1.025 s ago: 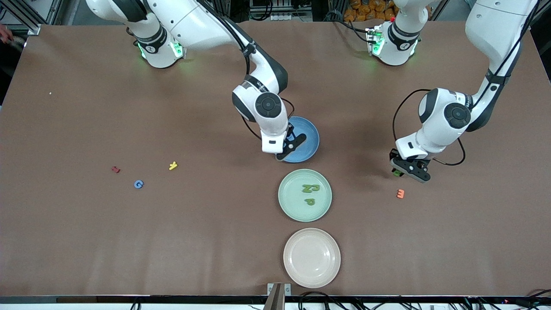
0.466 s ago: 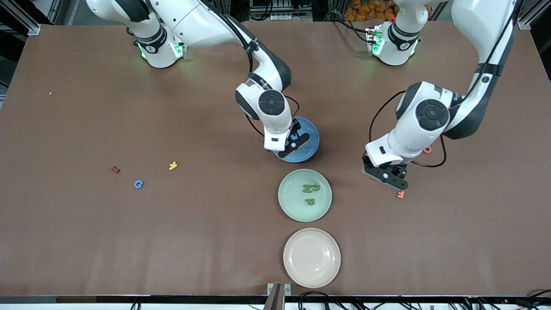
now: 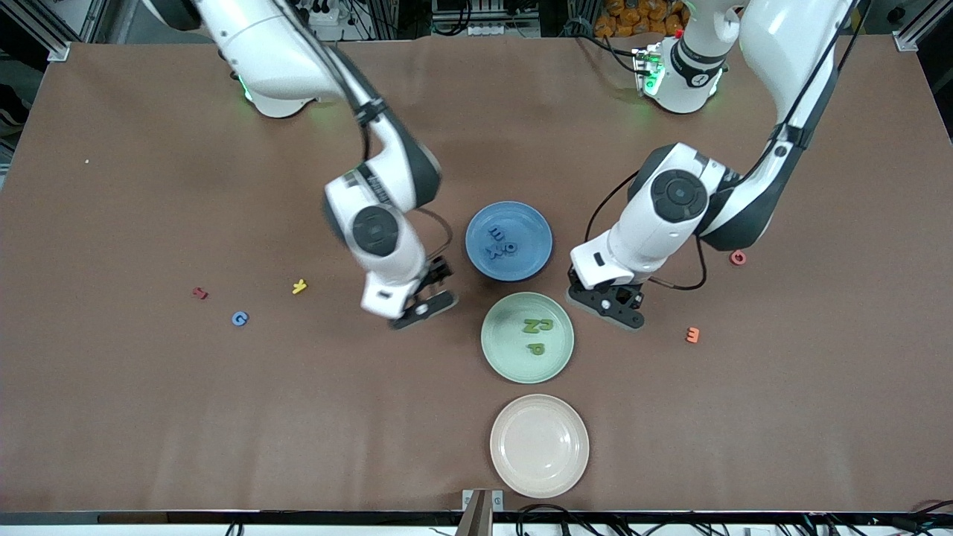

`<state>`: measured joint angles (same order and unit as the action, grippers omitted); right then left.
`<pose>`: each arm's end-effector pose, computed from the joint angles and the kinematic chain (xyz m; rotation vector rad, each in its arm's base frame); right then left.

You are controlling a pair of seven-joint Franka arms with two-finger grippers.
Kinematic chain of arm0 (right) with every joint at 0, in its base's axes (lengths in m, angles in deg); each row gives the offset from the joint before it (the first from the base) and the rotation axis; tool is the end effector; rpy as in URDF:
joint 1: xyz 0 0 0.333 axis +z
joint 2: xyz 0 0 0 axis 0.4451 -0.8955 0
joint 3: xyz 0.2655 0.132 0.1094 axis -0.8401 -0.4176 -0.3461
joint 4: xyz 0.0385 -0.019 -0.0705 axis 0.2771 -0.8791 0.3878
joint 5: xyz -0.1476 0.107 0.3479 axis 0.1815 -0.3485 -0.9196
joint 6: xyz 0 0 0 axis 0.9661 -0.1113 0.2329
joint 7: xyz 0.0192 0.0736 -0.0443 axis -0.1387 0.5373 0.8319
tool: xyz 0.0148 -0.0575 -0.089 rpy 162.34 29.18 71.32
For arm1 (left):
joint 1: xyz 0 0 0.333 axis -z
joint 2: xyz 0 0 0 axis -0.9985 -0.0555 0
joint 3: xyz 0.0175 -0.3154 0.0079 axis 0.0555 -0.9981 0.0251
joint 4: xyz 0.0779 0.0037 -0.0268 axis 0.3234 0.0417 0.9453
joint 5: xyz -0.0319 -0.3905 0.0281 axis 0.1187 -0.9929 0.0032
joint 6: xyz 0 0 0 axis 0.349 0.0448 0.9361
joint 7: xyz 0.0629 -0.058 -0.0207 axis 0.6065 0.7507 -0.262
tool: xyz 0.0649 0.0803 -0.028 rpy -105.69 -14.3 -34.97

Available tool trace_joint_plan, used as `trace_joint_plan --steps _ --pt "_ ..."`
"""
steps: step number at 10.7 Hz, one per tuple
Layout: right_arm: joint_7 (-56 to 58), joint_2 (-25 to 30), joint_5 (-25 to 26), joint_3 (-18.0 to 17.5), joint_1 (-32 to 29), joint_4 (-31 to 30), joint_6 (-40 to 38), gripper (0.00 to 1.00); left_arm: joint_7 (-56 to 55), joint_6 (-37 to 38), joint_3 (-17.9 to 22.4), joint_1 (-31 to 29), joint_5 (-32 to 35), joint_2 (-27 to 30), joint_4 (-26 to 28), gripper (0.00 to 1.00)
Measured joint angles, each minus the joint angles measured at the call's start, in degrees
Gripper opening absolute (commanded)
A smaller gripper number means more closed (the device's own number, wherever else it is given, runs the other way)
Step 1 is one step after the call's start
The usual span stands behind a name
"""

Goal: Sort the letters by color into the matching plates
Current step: 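Release the green B onto the green plate while the right gripper withdraws, then grasp the blue c with the right gripper while the left gripper withdraws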

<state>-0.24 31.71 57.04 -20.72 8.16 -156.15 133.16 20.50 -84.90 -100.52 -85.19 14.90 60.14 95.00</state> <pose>0.6061 0.3774 0.2872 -3.0313 -0.6623 0.0546 0.6004 -0.3124 0.3431 2.9502 -0.7055 0.2093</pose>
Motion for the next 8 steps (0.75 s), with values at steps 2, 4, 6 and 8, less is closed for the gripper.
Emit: trace_joint_plan --steps 2,4,6,8 --pt "5.2 1.8 0.0 2.2 -6.4 0.0 -3.2 1.00 -0.1 -0.9 0.3 1.0 0.0 -5.8 -4.5 0.00" --pt "8.6 2.9 0.0 2.6 -13.1 0.0 -5.5 1.00 -0.7 -4.5 2.9 4.0 0.0 -10.3 -7.5 0.00" --pt "9.4 3.3 0.1 2.9 -19.3 -0.4 -6.2 1.00 -2.5 -7.7 8.1 9.7 0.0 -13.0 -8.9 0.05" --pt "8.0 3.4 0.0 5.2 -22.4 -1.9 -6.3 1.00 -5.3 -8.5 12.5 15.4 0.0 -15.0 -10.8 0.43"
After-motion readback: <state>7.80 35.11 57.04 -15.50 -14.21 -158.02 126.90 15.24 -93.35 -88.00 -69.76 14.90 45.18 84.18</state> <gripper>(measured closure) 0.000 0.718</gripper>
